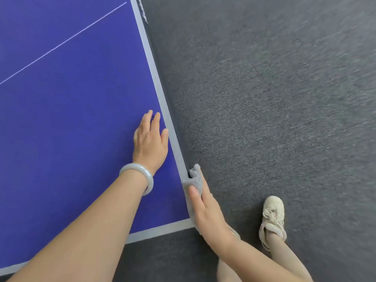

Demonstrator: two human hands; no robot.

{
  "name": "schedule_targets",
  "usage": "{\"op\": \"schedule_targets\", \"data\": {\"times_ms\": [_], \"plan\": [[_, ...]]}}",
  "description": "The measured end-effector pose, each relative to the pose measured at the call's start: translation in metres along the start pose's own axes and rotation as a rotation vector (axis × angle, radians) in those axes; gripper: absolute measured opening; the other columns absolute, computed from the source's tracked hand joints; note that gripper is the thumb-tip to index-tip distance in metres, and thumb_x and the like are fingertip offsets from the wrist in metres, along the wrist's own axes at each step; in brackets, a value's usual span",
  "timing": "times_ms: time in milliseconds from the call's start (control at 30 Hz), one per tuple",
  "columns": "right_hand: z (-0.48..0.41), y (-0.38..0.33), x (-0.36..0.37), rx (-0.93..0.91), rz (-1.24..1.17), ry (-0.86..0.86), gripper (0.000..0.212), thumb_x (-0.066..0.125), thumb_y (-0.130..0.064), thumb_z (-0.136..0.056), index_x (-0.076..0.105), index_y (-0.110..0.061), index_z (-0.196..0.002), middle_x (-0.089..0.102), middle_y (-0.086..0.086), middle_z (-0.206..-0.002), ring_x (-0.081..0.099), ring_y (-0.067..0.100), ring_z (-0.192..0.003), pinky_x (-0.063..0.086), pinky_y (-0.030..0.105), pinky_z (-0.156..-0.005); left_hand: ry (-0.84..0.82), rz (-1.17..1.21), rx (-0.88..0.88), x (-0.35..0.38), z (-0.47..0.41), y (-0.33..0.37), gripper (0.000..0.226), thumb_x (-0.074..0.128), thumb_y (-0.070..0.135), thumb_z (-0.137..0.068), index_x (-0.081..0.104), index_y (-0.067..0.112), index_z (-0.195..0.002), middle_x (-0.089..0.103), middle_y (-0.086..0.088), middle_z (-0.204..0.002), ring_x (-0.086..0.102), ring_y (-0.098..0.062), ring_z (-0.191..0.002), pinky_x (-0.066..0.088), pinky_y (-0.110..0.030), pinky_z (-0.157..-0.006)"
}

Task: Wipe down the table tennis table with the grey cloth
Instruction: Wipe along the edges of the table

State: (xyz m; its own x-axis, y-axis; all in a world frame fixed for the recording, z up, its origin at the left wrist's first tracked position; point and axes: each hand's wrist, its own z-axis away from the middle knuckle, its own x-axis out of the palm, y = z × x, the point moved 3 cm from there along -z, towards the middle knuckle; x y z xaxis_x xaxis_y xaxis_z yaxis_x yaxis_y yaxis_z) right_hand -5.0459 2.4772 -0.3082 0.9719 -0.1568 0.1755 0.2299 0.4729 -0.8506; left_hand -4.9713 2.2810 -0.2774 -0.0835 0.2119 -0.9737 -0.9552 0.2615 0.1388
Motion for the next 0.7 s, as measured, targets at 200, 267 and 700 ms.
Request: {"op": "schedule_targets", "data": {"times_ms": [200,267,700], "plan": [[-0.043,0.000,0.008,-0.112,0.150,0.046,0.069,0.047,-0.033,-0.104,0.006,-0.028,-0.159,0.011,-0.022,-0.163,0.007,-0.004,-0.149,0.012,0.032,-0.124,0.141,-0.014,0.041,0.027,-0.003,-0.006,0.060,0.019,0.033,-0.101,0.023,0.008,-0.156,0.016,-0.009,-0.164,0.011,-0.024,-0.153,0.007,-0.042,-0.124],[-0.077,-0.007,0.006,-0.092,0.101,0.032,0.069,0.049,-0.033,-0.103,0.009,-0.027,-0.159,0.017,-0.014,-0.163,0.013,0.001,-0.149,0.016,0.037,-0.124,0.147,0.001,0.049,0.028,-0.005,-0.010,0.064,0.015,0.035,-0.098,0.025,0.007,-0.155,0.017,-0.009,-0.164,0.012,-0.024,-0.152,0.007,-0.042,-0.124],[-0.065,0.000,0.004,-0.207,0.136,0.010,0.069,0.047,-0.026,-0.103,0.006,-0.022,-0.158,0.009,-0.013,-0.165,0.007,0.002,-0.151,0.011,0.032,-0.124,0.166,0.038,0.051,0.027,-0.002,-0.006,0.056,0.026,0.023,-0.101,0.027,0.006,-0.154,0.018,-0.010,-0.164,0.012,-0.024,-0.153,0.007,-0.043,-0.124]]}}
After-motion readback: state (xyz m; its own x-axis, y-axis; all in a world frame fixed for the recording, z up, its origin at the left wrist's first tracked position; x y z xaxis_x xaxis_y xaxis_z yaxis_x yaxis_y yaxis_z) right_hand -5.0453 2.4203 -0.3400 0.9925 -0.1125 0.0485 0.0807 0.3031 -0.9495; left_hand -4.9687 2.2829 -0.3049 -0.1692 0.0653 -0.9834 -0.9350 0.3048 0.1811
